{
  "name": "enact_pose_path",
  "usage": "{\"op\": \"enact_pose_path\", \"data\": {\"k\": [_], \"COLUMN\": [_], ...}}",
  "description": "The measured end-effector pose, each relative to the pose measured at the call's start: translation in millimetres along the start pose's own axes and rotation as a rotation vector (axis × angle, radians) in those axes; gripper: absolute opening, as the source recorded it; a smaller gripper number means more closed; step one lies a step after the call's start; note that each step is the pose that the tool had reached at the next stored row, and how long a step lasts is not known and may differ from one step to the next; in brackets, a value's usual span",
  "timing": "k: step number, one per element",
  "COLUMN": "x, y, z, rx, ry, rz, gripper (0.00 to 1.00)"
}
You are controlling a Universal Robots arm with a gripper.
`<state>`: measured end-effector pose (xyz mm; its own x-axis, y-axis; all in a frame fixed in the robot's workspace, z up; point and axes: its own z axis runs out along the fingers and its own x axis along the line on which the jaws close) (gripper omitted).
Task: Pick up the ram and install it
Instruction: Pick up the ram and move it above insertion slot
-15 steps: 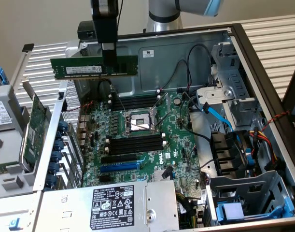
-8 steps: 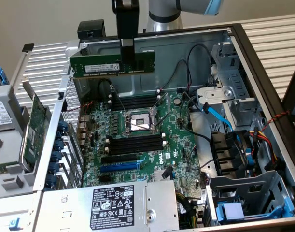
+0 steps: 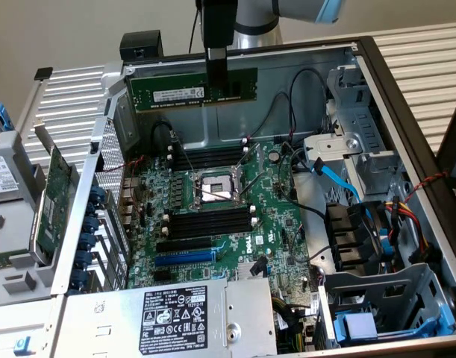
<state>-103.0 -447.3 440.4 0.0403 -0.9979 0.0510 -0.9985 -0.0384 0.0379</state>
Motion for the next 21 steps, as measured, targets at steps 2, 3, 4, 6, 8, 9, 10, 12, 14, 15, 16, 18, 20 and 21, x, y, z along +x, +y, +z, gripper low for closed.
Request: {"op": "enact_pose_path", "data": {"k": [2,3,4,6,8,9,10,12,14,15,16,18,20,21], "x": [-5.6,-9.0,-12.7,-17.7,-22.4,-24.9,-27.5,-33.0,-38.5,-41.4,-44.4,-49.4,-53.6,-54.9], "y": [-2.3,-3.4,-4.4,-6.2,-6.7,-6.8,-6.9,-7.1,-7.4,-7.5,-7.6,-7.9,-8.0,-8.1], "z": [0.5,0.7,0.8,0.7,0.6,0.6,0.7,0.9,1.0,0.9,1.1,1.4,1.7,1.8], "rx": [0.0002,0.0005,0.0012,0.0055,0.0104,0.0122,0.0136,0.0147,0.0159,0.0165,0.0172,0.0178,0.018,0.018], "ry": [0.0,0.0,0.0001,0.0006,0.0016,0.0017,0.0018,0.0018,0.0018,0.0019,0.0018,0.0016,0.0005,-0.0015], "rz": [0.0,0.0,0.0,0.0,0.001,0.001,0.001,0.001,0.001,0.001,0.001,0.002,0.002,0.002], "gripper": [0.12,0.12,0.12,0.12,0.12,0.12,0.12,0.12,0.12,0.12,0.12,0.12,0.12,0.12]}}
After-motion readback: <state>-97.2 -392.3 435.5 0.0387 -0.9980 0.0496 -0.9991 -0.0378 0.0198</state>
